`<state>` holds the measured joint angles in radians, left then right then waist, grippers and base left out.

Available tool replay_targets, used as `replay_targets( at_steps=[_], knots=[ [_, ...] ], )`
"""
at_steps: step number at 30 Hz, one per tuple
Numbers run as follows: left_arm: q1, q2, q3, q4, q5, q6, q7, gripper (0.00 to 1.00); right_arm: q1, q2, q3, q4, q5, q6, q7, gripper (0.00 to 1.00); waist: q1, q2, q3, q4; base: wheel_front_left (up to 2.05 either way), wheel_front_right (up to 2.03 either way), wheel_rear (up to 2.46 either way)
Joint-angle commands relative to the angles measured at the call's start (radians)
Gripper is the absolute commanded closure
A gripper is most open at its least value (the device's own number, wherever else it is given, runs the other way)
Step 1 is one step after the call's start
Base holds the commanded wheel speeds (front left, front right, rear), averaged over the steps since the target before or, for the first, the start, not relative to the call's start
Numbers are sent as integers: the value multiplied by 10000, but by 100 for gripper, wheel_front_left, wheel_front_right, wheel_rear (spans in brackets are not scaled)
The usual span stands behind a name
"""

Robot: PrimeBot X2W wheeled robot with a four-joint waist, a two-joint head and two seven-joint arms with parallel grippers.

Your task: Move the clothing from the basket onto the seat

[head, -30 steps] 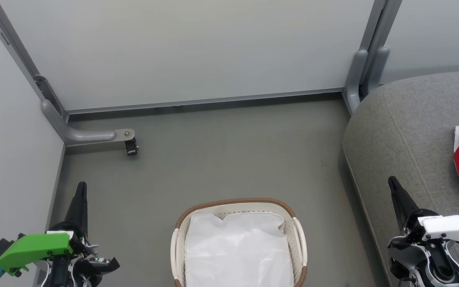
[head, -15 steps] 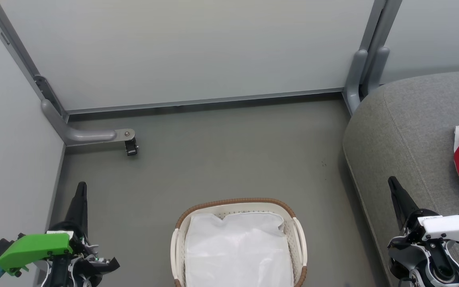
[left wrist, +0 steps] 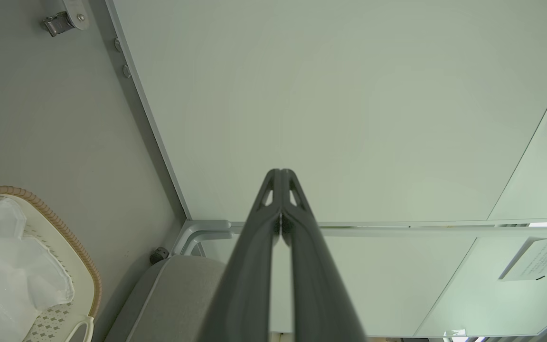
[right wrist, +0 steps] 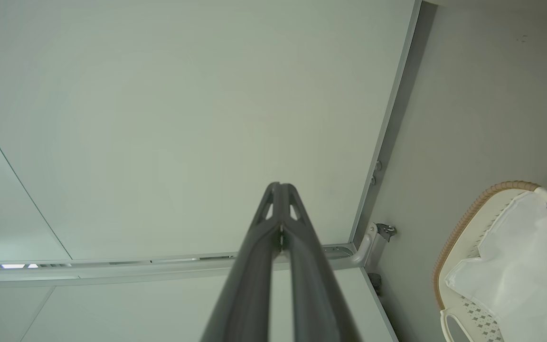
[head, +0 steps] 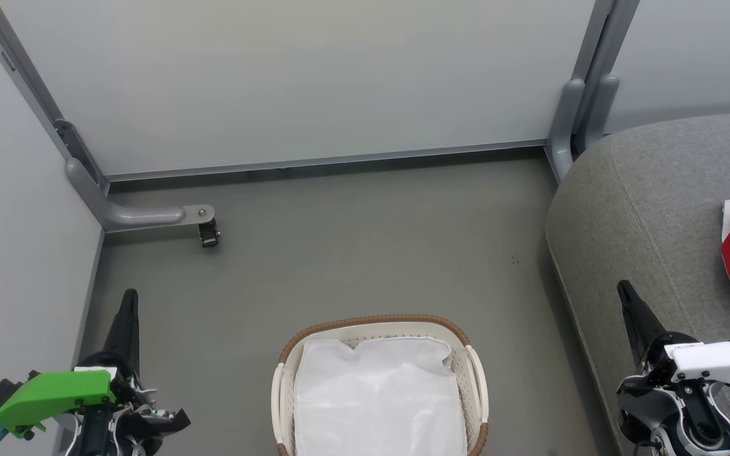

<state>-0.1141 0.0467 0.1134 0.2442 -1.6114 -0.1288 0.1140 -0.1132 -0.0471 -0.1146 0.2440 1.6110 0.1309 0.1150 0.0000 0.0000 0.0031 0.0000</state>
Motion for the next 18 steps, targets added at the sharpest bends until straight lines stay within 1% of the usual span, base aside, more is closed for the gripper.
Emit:
replay_targets(
  at_steps=[1,18],
  knots=[
    [109,66,22,-13,-29,-36,39,100,112,-59,-16,-27,38,-3,18,100,0,0,0,0,0,0,0],
    [109,66,21,-14,-30,-36,38,100,112,-59,-15,-27,38,-3,17,100,0,0,0,0,0,0,0]
  ],
)
